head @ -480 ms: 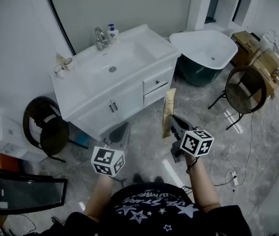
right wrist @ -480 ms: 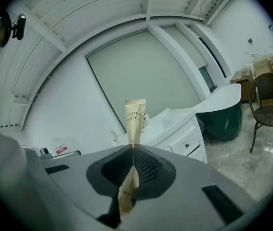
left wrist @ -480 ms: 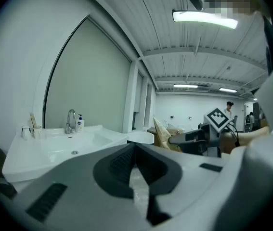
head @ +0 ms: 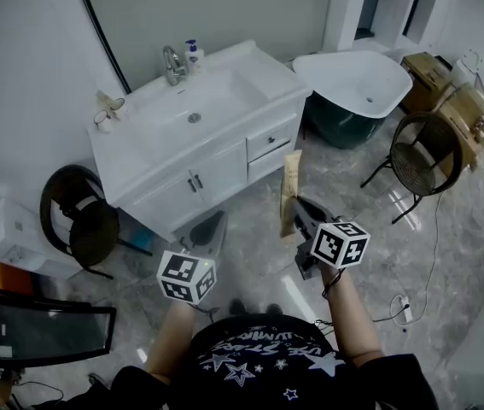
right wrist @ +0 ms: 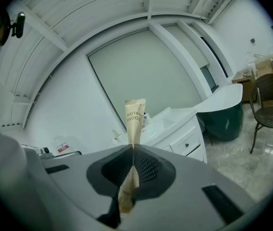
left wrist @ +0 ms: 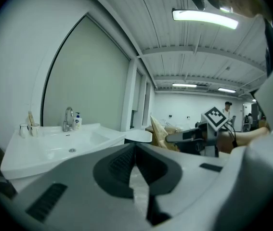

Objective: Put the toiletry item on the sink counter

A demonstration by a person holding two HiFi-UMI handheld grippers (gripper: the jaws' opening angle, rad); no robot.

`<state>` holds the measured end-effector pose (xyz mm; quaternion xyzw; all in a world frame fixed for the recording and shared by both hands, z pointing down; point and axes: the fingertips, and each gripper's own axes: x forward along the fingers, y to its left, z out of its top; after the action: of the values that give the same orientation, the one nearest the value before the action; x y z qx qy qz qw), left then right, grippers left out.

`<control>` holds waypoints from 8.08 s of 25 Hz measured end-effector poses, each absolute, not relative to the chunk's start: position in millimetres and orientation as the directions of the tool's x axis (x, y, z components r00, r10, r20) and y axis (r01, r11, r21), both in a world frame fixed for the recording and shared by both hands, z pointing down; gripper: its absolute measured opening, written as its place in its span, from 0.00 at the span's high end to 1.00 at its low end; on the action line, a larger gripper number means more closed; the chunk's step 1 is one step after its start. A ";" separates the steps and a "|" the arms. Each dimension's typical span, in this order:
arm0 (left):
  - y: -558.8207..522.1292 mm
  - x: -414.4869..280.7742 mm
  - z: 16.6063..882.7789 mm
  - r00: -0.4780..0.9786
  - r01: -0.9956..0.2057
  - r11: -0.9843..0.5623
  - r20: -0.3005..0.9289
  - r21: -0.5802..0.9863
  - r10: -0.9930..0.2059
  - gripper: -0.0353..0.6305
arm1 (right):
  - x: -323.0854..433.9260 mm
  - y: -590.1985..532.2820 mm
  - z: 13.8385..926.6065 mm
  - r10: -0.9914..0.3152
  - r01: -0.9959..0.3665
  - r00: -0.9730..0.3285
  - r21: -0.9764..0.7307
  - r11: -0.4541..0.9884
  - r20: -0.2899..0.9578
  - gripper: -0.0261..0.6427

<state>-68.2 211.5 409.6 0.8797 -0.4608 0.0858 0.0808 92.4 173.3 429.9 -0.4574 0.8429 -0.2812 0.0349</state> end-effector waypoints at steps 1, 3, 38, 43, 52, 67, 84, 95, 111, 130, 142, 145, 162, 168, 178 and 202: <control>212.0 -67.4 410.7 0.559 -0.826 -0.560 0.227 0.066 -0.797 0.92 | 93.0 174.1 430.8 -0.789 -0.751 -0.581 -0.506 0.425 0.200 0.93; 213.4 -65.7 413.3 0.555 -0.829 -0.555 0.233 0.074 -0.798 0.92 | 94.9 176.0 433.1 -0.786 -0.751 -0.583 -0.504 0.426 0.206 0.93; 170.8 -13.5 459.0 0.510 -0.860 -0.478 0.279 0.177 -0.814 0.92 | 160.3 136.7 479.8 -0.727 -0.734 -0.629 -0.517 0.440 0.275 0.93; 113.4 -14.4 468.2 0.534 -0.845 -0.498 0.295 0.193 -0.792 0.92 | 163.0 85.4 488.5 -0.743 -0.751 -0.602 -0.525 0.401 0.293 0.93; 13.5 -28.6 474.9 0.572 -0.820 -0.534 0.334 0.204 -0.749 0.92 | 153.0 -5.2 499.7 -0.754 -0.774 -0.561 -0.541 0.331 0.342 0.93; -97.1 -79.1 496.6 0.586 -0.810 -0.511 0.357 0.288 -0.728 0.92 | 122.4 -105.6 507.6 -0.731 -0.820 -0.524 -0.491 0.294 0.437 0.93; -174.3 -94.1 505.2 0.625 -0.779 -0.532 0.348 0.331 -0.699 0.92 | 90.2 -183.2 521.1 -0.715 -0.844 -0.501 -0.457 0.280 0.488 0.93; -210.8 -107.0 519.3 0.538 -0.839 -0.425 0.392 0.341 -0.747 0.92 | 88.5 -265.5 524.4 -0.684 -0.814 -0.557 -0.471 0.338 0.472 0.93; -307.3 -81.3 522.4 0.443 -0.888 -0.315 0.443 0.334 -0.779 0.92 | 99.7 -405.3 533.8 -0.588 -0.779 -0.624 -0.464 0.421 0.515 0.93; -339.7 -63.0 519.0 0.350 -0.925 -0.220 0.468 0.309 -0.812 0.92 | 112.9 -472.3 562.7 -0.500 -0.792 -0.600 -0.373 0.484 0.625 0.93; -356.3 -57.0 524.1 0.262 -0.943 -0.122 0.467 0.309 -0.844 0.92 | 113.8 -515.0 587.9 -0.432 -0.789 -0.571 -0.321 0.524 0.697 0.93; -358.6 -56.2 525.5 0.239 -0.946 -0.096 0.467 0.308 -0.851 0.92 | 112.2 -525.2 595.1 -0.421 -0.787 -0.565 -0.312 0.532 0.709 0.93; -351.7 -72.3 537.2 0.159 -0.956 -0.004 0.505 0.294 -0.849 0.92 | 92.1 -556.3 622.0 -0.393 -0.798 -0.533 -0.290 0.529 0.750 0.93; -354.5 -72.3 538.3 0.160 -0.956 -0.005 0.507 0.293 -0.847 0.92 | 90.0 -552.1 623.7 -0.372 -0.784 -0.550 -0.308 0.539 0.748 0.80; -342.4 -71.8 539.0 0.180 -0.952 -0.021 0.500 0.307 -0.847 0.92 | 100.4 -549.9 613.9 -0.425 -0.804 -0.533 -0.282 0.523 0.732 0.74; -269.4 -139.4 533.2 0.256 -0.943 -0.101 0.498 0.316 -0.829 0.92 | 88.4 -500.3 560.0 -0.672 -0.905 -0.367 -0.079 0.419 0.643 0.73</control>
<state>-139.4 -269.4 533.2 0.7356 -0.6023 0.0974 0.2944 88.4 -500.3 560.0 -0.4938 0.7982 -0.2159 -0.2691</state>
